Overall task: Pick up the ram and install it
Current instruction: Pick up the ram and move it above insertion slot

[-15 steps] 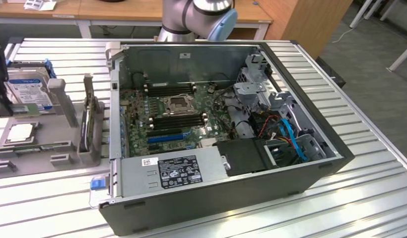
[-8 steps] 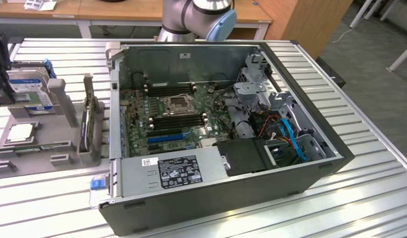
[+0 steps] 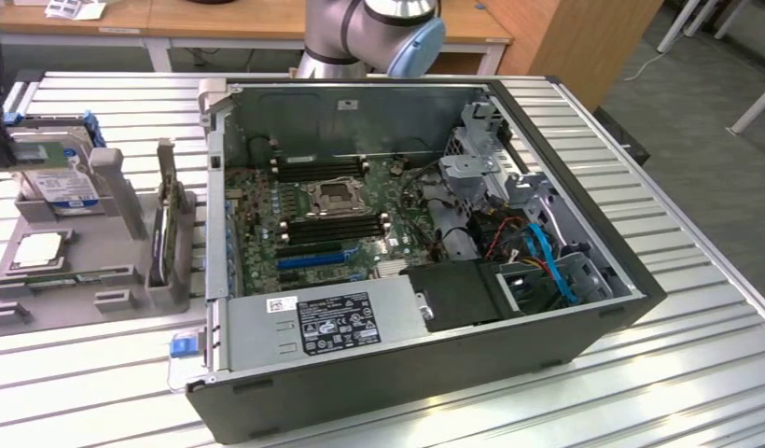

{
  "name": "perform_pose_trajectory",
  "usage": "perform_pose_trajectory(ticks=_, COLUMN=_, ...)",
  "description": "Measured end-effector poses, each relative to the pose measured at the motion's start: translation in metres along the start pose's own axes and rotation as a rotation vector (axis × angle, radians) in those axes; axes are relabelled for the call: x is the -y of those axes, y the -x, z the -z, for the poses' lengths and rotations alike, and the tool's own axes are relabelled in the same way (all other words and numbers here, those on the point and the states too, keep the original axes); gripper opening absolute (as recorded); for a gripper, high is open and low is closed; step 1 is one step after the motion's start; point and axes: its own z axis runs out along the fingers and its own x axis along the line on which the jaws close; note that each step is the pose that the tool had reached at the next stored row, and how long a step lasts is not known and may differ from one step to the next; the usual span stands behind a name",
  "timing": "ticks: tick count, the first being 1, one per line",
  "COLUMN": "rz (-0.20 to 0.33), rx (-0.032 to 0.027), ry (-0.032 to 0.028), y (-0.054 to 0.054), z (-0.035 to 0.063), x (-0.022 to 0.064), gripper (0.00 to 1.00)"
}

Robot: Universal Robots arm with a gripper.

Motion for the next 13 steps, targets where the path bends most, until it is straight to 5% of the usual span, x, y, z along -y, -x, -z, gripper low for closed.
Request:
perform_pose_trajectory(ticks=5, rz=0.0, rx=-0.0003, ry=0.0113, y=0.001, z=0.0071, x=0.0224, gripper=0.14)
perform_pose_trajectory(ticks=13, rz=0.001, rx=-0.0006, ry=0.0156, y=0.002, z=0.009, x=0.0587, gripper=0.14)
